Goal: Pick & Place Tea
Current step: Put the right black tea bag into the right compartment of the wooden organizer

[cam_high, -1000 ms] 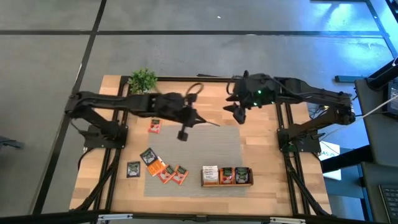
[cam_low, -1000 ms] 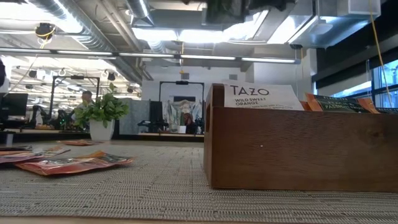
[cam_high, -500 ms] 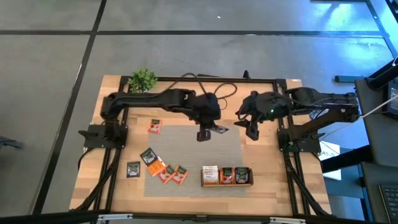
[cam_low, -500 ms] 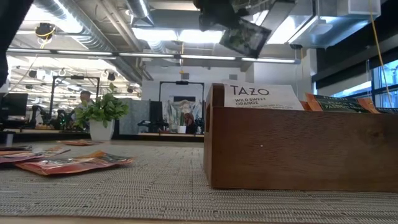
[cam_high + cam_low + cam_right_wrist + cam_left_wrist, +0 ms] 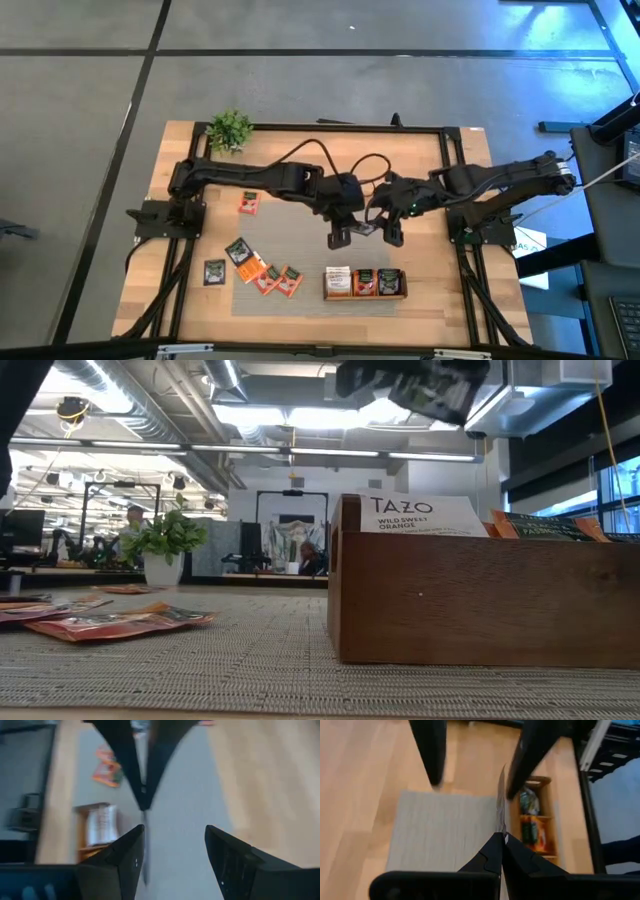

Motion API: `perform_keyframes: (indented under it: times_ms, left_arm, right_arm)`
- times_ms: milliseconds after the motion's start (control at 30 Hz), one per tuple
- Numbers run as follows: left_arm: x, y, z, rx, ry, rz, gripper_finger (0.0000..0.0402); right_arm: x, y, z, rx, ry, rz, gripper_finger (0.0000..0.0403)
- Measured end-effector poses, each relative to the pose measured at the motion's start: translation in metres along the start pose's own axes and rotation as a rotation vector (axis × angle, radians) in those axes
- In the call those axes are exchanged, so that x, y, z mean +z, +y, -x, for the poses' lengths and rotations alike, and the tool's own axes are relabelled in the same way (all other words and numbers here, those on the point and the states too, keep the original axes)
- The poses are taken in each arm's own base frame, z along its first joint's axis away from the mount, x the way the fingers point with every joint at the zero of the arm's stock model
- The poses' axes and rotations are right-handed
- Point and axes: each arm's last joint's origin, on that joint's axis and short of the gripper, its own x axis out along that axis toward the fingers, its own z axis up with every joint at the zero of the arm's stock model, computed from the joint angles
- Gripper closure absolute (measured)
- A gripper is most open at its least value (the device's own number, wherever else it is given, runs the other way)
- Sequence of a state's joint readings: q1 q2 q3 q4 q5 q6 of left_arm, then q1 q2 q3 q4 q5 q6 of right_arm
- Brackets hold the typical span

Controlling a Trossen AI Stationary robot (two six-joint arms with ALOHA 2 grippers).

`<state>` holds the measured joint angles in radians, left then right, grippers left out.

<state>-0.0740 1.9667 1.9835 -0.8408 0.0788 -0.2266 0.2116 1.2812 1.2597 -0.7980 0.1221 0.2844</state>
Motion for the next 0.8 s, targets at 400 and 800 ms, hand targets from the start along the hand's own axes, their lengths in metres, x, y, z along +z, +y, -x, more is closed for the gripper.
perform_keyframes:
  times_ms: [400, 800]
  left_arm:
    - [0.000, -0.005, 0.000, -0.003, -0.014, 0.014, 0.0399]
    - [0.001, -0.005, 0.000, -0.007, -0.021, 0.013, 0.0393]
  right_arm:
    - [-0.001, 0.006, -0.012, 0.154, -0.006, -0.056, 0.0264]
    - [-0.002, 0.005, -0.014, 0.146, 0.010, -0.100, 0.0395]
